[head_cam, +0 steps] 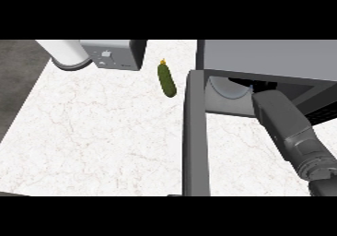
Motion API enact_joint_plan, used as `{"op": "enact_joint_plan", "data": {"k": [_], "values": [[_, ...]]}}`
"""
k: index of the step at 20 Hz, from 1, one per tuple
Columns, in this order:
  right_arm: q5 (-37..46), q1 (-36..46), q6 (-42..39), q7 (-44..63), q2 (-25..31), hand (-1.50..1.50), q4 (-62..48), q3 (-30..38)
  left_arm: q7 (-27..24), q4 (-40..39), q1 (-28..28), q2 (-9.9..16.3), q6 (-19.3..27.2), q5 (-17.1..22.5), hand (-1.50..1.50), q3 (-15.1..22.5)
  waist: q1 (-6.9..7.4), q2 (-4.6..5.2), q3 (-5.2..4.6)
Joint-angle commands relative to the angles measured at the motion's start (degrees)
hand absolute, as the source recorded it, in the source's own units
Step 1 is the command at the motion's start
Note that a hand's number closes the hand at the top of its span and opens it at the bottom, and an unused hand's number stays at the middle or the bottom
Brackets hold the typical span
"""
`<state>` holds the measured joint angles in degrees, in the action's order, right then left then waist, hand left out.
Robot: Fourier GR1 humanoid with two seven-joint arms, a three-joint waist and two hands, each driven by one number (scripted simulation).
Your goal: Pick up the milk, place it into the microwave and close the microwave
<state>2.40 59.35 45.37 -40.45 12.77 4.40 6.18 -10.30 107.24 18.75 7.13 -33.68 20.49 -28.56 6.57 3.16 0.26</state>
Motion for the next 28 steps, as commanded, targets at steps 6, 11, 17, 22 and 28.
{"op": "enact_joint_plan", "data": {"k": [6,11,17,22,28], "values": [[3.0,-0.2,2.3,0.7,1.2,1.50,-2.2,-2.5,0.8,-1.5,-2.6,0.2,0.6,-0.8,-1.50,1.1,1.00,0.44,0.05],[4.5,0.4,4.1,1.6,0.0,-1.50,-2.7,-3.8,1.3,-2.4,-3.7,0.0,1.3,-2.2,-1.50,2.0,1.45,0.53,0.06],[4.6,1.1,7.4,1.8,-2.5,-1.50,-1.2,-3.7,-0.2,-5.0,-5.4,1.1,1.4,-2.9,-1.50,0.7,1.29,0.30,-0.02],[5.4,2.1,6.1,3.4,-3.8,-1.50,-2.0,-4.3,0.8,-3.7,-5.0,0.4,1.3,-3.1,-1.50,2.0,1.51,0.11,0.03],[6.1,2.5,4.4,3.6,-4.1,-1.50,-1.9,-4.8,-1.0,-6.9,-7.2,0.8,1.6,-4.4,-1.50,1.8,0.90,0.28,-0.04]]}}
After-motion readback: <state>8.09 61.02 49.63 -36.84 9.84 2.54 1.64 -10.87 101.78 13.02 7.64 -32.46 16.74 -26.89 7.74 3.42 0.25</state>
